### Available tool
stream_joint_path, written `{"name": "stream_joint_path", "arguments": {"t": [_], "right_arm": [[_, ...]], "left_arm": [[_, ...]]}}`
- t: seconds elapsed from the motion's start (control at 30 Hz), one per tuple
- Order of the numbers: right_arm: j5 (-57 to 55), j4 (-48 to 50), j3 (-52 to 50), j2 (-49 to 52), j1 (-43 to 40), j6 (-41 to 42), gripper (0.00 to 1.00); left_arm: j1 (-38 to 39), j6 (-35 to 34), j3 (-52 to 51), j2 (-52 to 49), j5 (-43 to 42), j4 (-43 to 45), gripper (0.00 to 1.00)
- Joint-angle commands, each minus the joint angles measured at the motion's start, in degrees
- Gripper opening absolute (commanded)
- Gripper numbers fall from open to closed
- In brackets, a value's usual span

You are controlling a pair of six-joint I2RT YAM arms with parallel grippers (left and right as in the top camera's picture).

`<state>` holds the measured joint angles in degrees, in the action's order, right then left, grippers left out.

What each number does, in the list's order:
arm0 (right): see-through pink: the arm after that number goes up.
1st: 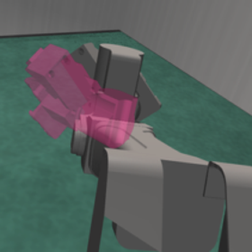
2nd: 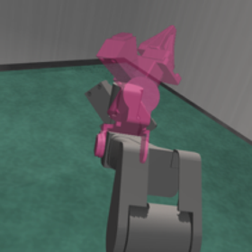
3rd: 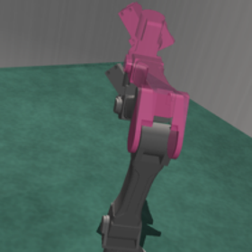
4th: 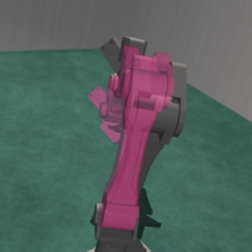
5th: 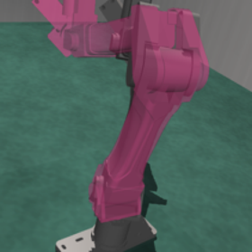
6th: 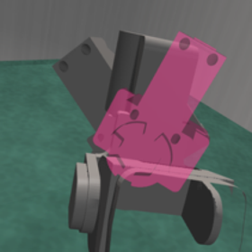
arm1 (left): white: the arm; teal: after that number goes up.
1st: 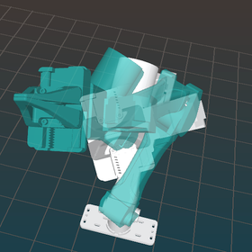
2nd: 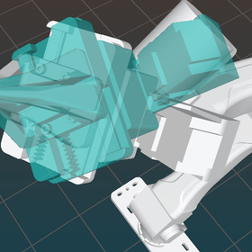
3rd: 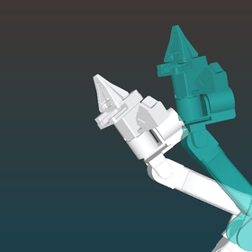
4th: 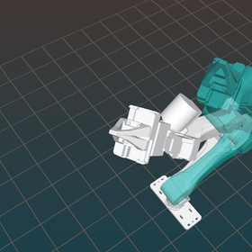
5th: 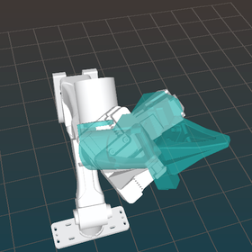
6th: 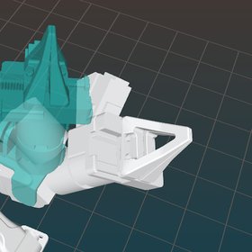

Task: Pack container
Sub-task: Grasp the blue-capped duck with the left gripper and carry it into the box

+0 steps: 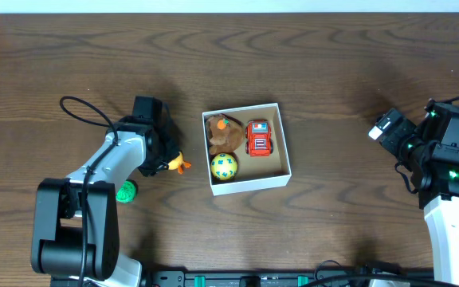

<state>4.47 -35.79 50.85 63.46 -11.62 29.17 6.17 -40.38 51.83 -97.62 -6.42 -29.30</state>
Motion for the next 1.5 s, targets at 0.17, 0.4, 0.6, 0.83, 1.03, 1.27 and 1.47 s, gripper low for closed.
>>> {"name": "stream_joint_path", "arguments": {"t": [0.17, 0.4, 0.6, 0.83, 1.03, 1.27, 1.47], "right_arm": [[0.2, 0.0, 1.1, -0.5, -0.4, 0.8, 0.99], [0.2, 0.0, 1.1, -0.5, -0.4, 0.8, 0.99], [0.2, 0.0, 1.1, -0.5, -0.4, 0.8, 0.99], [0.2, 0.0, 1.1, -0.5, -0.4, 0.8, 0.99], [0.2, 0.0, 1.1, -0.5, -0.4, 0.8, 0.99], [0.2, 0.0, 1.1, -0.5, -0.4, 0.8, 0.99], [0.2, 0.0, 1.1, -0.5, -0.4, 0.8, 0.99]], "left_arm": [[-0.2, 8.2, 2.3, 5.7, 0.8, -3.8, 0.27], [0.0, 19.6, 10.3, 15.8, 0.8, -14.4, 0.13], [5.6, 24.1, 13.6, 22.8, 0.8, -15.6, 0.06], [17.2, 25.0, 13.6, 23.5, 0.9, -14.8, 0.06], [25.2, 30.3, 13.4, 21.1, 0.9, -14.8, 0.06], [29.4, 38.8, 13.3, 16.0, 0.9, -13.6, 0.06], [30.3, 47.3, 13.3, 11.1, 0.9, -8.7, 0.06]]}}
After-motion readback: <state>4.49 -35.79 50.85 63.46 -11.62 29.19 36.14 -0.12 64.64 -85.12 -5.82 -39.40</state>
